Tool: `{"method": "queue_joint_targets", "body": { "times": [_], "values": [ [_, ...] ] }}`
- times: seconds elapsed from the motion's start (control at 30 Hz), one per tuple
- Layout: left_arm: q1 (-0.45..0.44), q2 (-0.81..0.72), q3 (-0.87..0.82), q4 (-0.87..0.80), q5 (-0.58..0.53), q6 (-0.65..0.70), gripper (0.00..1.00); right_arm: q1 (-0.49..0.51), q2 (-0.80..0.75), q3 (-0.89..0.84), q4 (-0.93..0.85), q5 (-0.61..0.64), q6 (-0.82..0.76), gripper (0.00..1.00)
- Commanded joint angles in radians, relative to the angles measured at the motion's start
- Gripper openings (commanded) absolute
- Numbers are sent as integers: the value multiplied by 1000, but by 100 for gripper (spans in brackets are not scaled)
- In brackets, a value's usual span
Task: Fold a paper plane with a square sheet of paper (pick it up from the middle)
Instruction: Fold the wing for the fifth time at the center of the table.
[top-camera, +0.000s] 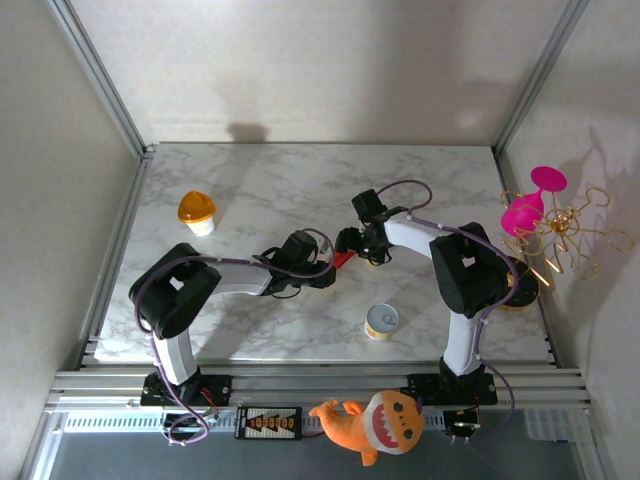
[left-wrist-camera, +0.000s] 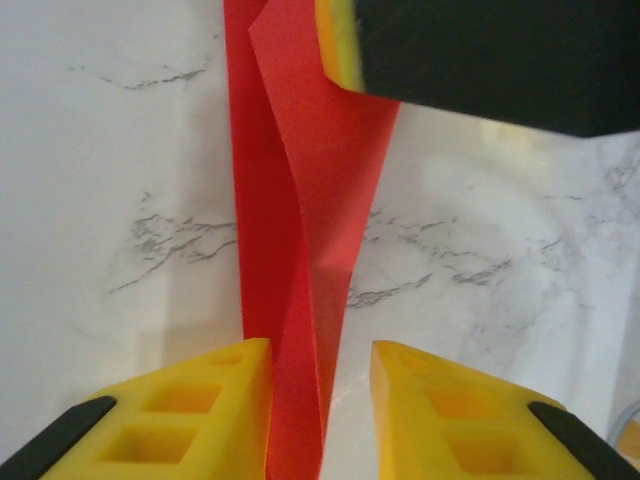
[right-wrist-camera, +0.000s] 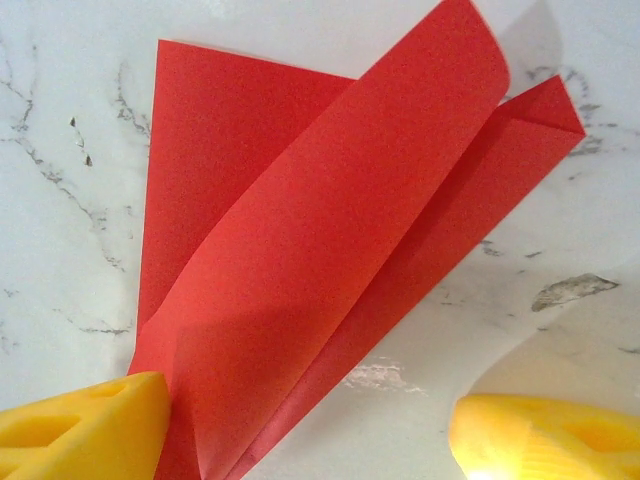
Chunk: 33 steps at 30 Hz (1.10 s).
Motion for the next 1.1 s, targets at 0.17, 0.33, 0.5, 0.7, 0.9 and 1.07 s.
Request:
{"method": "queue_joint_targets", "body": {
  "times": [0.17,0.33,0.5,0.7,0.9,1.07],
  "values": [
    [-6,35,21,-39,-37,70,26,-13,189,-78,64,87,-20,79],
    [-5,50,19,-40,-5,77,20,-12,191,-82,64,86,-22,80],
    [8,58,11,-28,43,61,16,-12,193,-83,63,85,-20,79],
    [27,63,-7,-4,87,22,15,-13,194,-84,66,84,-17,80],
    [36,54,-7,-3,106,9,19,-13,190,-86,69,83,-17,79],
    [41,24,7,-1,116,-12,25,-12,193,-90,71,84,-17,79]
  ]
}}
